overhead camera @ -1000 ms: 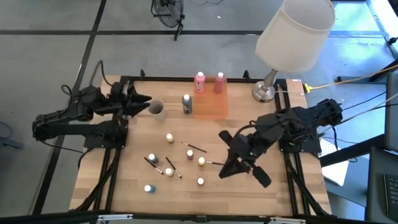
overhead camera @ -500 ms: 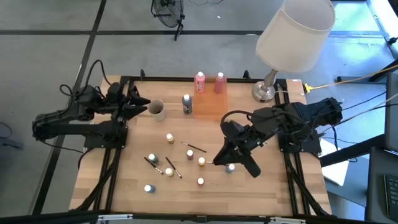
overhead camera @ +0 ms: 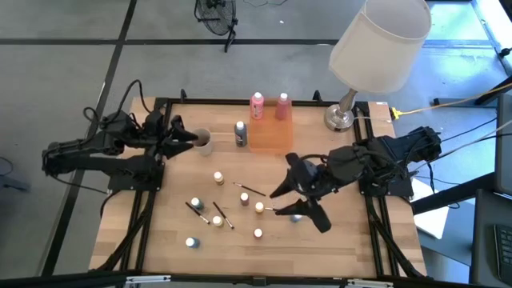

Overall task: Pick & Place Paint Supplies
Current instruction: Put the right small blue paint bottle into the orange bin

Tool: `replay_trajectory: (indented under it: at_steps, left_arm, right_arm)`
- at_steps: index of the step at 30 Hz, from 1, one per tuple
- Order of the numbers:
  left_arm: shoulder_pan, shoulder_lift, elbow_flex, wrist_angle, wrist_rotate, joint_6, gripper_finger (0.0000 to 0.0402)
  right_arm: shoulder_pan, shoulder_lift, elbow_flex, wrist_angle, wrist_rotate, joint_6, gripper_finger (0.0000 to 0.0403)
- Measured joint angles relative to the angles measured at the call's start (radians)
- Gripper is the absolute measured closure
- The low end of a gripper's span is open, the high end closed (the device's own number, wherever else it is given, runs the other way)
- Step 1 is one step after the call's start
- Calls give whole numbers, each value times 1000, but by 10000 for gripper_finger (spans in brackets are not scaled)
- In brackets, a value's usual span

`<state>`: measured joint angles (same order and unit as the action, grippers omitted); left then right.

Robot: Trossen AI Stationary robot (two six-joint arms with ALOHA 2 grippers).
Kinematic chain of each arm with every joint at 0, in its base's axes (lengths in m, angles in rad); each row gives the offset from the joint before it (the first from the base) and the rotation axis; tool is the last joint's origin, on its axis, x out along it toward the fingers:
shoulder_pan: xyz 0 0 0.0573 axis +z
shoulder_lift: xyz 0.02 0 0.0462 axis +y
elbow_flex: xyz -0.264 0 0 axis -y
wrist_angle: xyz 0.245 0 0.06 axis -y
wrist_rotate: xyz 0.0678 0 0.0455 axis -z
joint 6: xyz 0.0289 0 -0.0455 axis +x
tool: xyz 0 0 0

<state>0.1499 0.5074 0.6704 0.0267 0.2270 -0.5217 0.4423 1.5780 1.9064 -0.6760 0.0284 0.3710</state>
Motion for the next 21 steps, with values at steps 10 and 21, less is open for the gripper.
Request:
replay_trajectory:
  at_steps: [10, 21]
  left_arm:
    - [-43, 20, 0, -10, -15, 35, 235]
    - [-47, 110, 0, -9, -93, -64, 235]
  right_arm:
    - [-9, 9, 0, -530, -2, 301, 145]
    - [4, 63, 0, -787, -14, 519, 162]
